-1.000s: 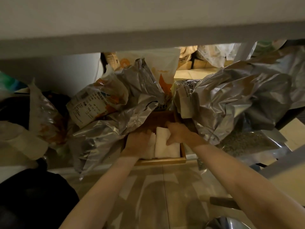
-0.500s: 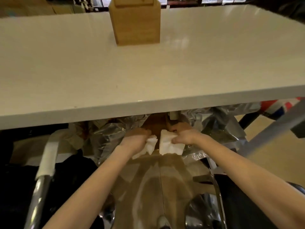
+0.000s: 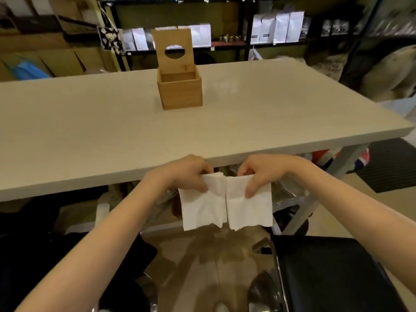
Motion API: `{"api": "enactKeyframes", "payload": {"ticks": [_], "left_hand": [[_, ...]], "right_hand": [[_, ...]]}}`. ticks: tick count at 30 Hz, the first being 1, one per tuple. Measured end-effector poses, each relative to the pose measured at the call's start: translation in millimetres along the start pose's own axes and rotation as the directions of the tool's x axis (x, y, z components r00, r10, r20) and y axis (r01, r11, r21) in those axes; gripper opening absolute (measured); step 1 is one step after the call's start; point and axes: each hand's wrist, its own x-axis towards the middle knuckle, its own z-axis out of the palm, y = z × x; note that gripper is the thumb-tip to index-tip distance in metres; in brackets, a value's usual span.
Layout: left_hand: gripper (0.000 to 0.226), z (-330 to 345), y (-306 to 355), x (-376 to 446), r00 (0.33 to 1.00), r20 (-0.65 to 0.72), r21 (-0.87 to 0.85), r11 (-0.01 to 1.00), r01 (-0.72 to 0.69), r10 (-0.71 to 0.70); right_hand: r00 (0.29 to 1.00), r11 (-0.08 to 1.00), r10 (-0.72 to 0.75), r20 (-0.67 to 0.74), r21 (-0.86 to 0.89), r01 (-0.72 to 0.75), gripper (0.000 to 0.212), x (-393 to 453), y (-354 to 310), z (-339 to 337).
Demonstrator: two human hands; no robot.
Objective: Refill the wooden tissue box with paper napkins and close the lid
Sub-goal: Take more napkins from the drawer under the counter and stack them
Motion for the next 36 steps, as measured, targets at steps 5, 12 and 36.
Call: {"api": "enactKeyframes", "payload": {"ticks": [5,12,36], "left_hand": [[0.016,-53,13,-4,0.999,-0.047,-0.081,0.997,0.010,-0.013],[0.022,-103,2,42,0.984,-0.133,-0.196,0.976,0.091,-0.118],[0.034,-149,-60,158,0.966,-0.051,-0.136,0.960,0.246,-0.255]], "right_hand": [[0.990,0.997,-0.002,-0.141,0.078,0.013,0.028,-24,-4,-53],[0.960,0.991,0.000,-0.278,0.132,0.038,0.036,8,15,-115],[0.978,0.990,-0.129,-0.164,-0.075,0.118,0.029,143,66,-203]]}}
